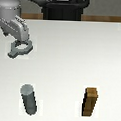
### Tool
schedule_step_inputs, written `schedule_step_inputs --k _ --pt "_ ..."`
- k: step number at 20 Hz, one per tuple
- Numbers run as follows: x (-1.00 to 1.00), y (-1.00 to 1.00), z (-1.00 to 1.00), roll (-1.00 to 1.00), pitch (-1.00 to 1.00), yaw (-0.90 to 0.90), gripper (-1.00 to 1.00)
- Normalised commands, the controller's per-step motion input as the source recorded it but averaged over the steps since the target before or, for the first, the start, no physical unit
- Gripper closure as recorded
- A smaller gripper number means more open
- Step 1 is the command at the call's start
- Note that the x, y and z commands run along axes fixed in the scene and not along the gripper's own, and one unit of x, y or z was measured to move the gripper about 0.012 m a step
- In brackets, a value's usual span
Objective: Put the loop with the handle onto the peg.
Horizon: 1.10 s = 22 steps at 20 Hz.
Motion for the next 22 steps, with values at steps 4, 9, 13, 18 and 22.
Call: schedule_step_inputs --k 4,9,13,18,22 --pt "0.00 -0.25 -0.25 0.00 0.00 0.00 -1.00" --pt "-0.20 0.00 0.00 0.00 0.00 0.00 -1.00" --pt "0.00 0.00 -0.25 0.00 0.00 0.00 -1.00" --pt "0.00 -0.20 -0.60 0.00 0.00 0.00 -1.00" --pt "0.00 0.00 0.00 0.00 0.00 0.00 -1.00"
